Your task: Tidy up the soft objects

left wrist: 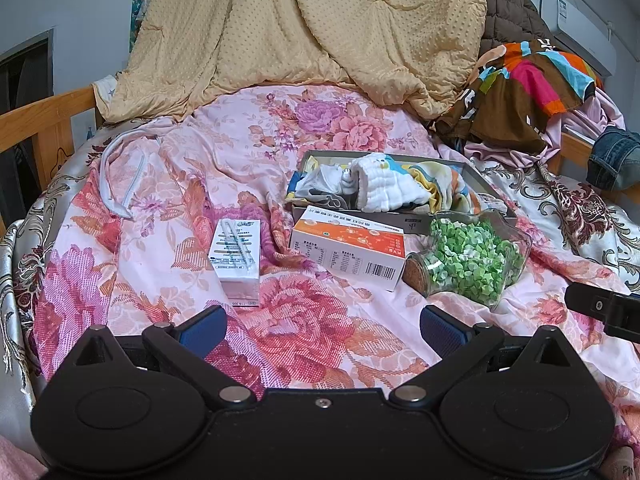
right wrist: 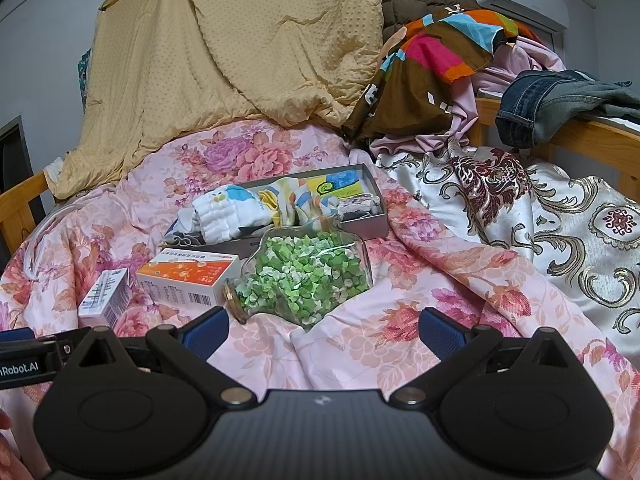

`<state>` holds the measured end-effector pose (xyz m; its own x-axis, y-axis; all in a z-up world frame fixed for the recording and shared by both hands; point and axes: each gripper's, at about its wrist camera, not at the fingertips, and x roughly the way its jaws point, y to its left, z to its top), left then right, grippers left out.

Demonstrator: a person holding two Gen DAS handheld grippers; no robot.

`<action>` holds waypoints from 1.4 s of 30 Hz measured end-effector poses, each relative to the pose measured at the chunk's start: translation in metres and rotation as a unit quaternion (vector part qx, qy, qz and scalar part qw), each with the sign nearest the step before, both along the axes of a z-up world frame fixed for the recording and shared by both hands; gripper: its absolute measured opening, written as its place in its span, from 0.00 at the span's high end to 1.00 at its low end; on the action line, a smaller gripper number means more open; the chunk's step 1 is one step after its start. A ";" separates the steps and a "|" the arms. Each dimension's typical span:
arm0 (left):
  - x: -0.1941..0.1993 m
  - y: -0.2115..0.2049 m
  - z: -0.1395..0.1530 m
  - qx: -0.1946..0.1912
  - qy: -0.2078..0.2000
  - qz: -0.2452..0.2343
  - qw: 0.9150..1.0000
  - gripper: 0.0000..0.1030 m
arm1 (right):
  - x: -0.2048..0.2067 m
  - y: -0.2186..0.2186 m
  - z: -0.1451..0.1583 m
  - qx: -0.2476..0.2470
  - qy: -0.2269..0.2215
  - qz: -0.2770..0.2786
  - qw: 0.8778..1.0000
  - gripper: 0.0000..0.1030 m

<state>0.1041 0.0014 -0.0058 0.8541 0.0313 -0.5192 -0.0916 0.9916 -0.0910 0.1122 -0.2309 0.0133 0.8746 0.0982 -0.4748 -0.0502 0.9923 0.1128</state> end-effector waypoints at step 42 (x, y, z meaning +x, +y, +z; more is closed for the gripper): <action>0.000 -0.002 -0.003 -0.008 0.037 -0.007 0.999 0.01 | 0.000 0.001 -0.007 -0.007 0.009 0.004 1.000 0.00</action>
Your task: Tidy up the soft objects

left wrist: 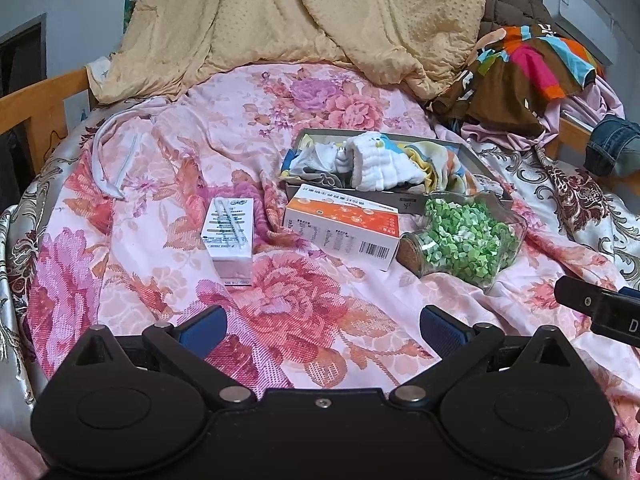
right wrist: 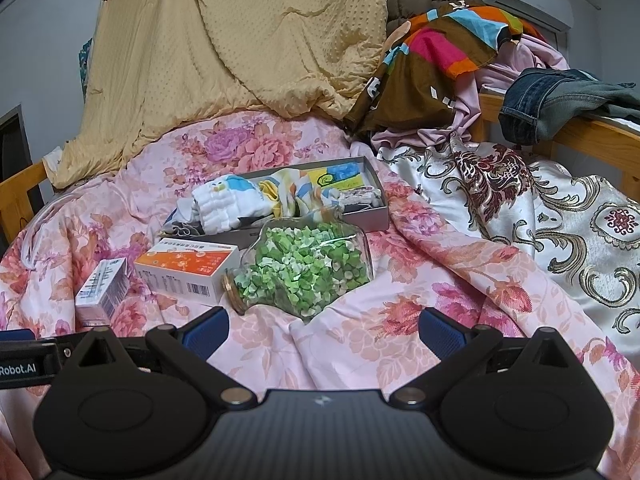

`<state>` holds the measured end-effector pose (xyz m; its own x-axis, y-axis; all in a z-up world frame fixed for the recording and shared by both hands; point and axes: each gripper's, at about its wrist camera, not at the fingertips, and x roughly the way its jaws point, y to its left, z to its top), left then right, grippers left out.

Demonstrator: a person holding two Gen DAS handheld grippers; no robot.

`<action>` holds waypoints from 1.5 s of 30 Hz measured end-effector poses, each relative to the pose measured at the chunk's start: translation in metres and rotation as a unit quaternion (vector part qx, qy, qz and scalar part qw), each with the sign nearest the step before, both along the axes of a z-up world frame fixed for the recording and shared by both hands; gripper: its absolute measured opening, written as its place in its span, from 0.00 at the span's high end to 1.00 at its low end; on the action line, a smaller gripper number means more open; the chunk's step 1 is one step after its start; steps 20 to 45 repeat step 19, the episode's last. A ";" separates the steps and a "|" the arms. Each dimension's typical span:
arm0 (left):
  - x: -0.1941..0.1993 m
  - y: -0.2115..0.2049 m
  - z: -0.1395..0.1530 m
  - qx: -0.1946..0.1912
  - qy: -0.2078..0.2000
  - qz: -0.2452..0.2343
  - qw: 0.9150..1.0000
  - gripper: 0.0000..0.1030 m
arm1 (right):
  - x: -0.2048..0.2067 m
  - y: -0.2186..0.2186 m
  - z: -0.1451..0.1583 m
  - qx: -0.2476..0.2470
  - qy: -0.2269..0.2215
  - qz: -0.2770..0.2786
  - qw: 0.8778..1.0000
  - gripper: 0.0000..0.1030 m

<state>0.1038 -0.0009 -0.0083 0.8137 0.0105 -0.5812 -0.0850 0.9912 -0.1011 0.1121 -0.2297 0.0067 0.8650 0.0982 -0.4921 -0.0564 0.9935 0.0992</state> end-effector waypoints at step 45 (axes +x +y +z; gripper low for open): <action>0.001 0.001 -0.001 0.002 0.003 0.001 1.000 0.01 | 0.000 0.001 0.001 -0.002 0.002 0.000 1.000 0.00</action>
